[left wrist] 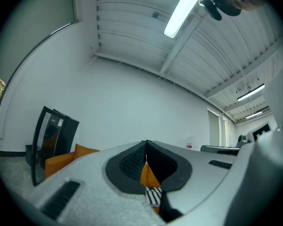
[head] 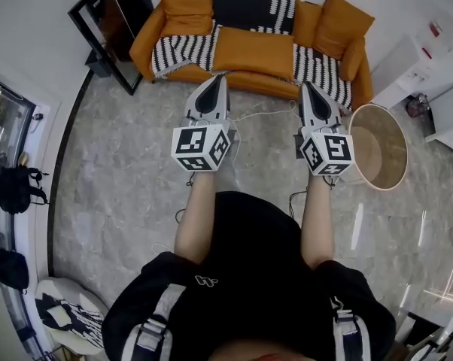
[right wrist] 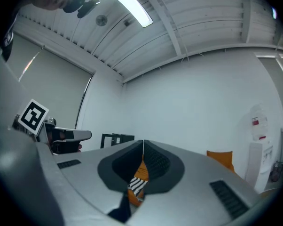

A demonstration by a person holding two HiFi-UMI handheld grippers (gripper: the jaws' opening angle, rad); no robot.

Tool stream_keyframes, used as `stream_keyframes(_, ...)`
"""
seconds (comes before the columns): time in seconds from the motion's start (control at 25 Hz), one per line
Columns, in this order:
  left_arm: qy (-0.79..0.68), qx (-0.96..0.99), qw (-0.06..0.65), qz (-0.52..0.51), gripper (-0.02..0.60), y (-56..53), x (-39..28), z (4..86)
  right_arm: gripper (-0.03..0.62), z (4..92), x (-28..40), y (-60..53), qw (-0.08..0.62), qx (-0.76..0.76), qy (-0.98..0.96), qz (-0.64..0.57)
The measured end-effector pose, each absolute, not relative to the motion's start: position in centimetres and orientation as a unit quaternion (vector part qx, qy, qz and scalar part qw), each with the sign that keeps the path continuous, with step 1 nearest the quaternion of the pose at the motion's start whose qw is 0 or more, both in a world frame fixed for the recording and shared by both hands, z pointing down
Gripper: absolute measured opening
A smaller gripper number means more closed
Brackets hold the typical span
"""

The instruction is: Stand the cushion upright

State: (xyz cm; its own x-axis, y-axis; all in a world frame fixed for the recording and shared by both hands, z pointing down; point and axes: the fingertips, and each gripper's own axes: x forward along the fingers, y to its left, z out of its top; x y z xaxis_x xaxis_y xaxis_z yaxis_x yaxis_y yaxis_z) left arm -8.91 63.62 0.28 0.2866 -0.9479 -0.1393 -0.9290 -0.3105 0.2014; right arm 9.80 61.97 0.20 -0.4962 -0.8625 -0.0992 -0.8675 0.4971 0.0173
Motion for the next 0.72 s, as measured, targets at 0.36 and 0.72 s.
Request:
stream_keyframes(0.36, -0.577, 0.806, 0.024, -0.131, 0.009, 53.6, -11.8, 1.6, 0.011, 3.1, 10.3, 51.0, 0.068, -0.521, 0.85, 0.032)
stream_keyframes(0.72, -0.572, 0.815, 0.055, -0.077, 0.009, 32.6, -15.2, 3.9, 0.011, 5.8, 4.0, 30.9, 0.063, -0.504, 0.862, -0.01)
